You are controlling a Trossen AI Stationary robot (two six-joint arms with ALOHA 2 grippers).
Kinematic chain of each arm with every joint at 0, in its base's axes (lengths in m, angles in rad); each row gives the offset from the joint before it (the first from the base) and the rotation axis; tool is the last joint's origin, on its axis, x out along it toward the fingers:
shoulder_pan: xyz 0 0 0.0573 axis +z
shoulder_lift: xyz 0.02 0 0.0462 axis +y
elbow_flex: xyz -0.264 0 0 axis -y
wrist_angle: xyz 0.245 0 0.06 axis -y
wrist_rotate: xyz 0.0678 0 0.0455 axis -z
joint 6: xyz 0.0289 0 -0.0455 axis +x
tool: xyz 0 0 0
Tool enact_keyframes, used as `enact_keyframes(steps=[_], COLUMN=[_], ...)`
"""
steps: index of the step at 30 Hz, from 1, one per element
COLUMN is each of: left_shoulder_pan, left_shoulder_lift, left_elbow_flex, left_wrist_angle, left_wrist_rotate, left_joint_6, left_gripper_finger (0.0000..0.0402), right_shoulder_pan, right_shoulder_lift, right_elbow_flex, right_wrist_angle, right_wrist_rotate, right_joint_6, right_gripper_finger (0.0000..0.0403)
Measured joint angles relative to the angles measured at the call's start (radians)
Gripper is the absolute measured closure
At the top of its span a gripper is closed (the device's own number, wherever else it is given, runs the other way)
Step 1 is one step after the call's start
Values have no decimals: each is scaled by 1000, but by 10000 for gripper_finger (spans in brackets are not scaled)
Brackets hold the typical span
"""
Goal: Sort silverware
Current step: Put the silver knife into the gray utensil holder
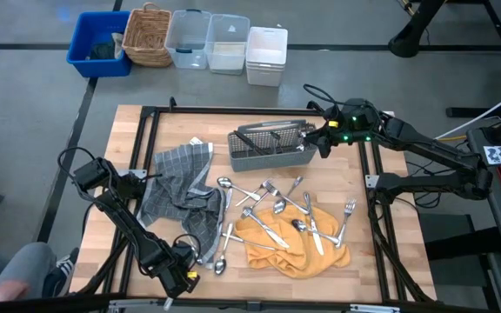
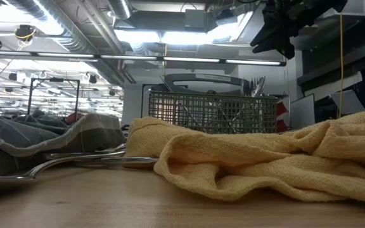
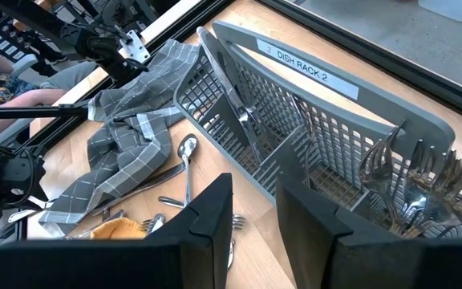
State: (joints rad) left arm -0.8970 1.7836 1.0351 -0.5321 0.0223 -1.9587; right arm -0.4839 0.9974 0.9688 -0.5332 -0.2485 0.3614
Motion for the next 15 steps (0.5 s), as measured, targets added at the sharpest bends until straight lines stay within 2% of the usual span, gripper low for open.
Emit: enact_keyframes(steps=[15], left_shoulder_pan=[0], left_shoulder_lift=[0], left_elbow_flex=[0], left_wrist_angle=[13], left_wrist_rotate=[0], left_joint_6=[22], left_gripper_finger=[314], right_shoulder_pan=[0], right_shoulder_lift=[0], right_elbow_flex=[0], right_wrist_angle=[0], right_wrist_rotate=[0], right_joint_6=[0], right_gripper_finger=[302])
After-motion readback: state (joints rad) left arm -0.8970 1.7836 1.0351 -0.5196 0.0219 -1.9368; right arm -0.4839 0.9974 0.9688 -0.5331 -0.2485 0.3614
